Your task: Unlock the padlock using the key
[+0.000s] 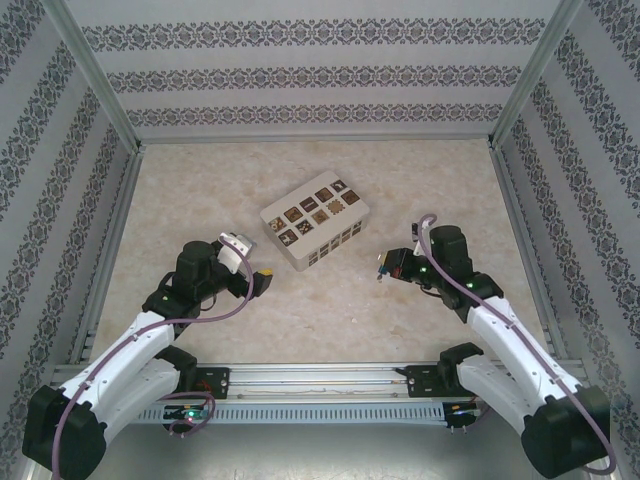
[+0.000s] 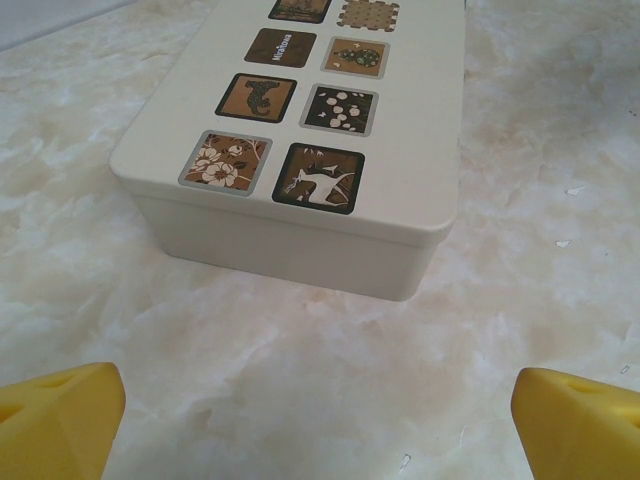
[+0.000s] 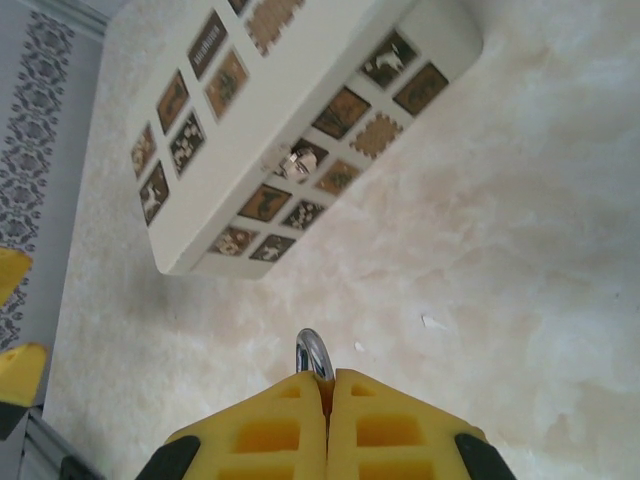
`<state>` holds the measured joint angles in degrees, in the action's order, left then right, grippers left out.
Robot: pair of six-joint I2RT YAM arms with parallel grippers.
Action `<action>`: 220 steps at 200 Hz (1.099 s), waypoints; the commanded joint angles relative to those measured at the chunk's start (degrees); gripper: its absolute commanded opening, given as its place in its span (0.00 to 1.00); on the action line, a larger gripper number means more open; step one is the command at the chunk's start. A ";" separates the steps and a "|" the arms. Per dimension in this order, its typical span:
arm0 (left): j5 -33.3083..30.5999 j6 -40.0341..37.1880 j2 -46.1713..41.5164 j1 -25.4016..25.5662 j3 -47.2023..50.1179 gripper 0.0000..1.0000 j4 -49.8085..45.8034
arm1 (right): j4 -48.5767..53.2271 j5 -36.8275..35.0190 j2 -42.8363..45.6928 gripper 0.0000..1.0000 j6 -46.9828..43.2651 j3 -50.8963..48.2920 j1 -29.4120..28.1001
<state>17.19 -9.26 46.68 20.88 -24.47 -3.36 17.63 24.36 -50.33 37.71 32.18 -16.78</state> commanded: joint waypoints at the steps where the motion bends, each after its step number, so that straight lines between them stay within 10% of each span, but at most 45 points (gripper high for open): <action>1: 0.62 -1.61 -0.01 -0.24 0.47 0.99 1.38 | 3.39 3.68 -2.61 0.00 1.70 2.39 -0.75; 220: -0.89 -3.48 1.21 0.24 0.48 0.99 0.64 | 7.62 9.47 -21.57 0.00 -1.17 -0.72 -12.73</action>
<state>16.43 -11.40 47.77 20.93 -24.43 -3.38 24.56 32.34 -69.01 38.46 32.08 -28.51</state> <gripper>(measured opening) 0.993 0.043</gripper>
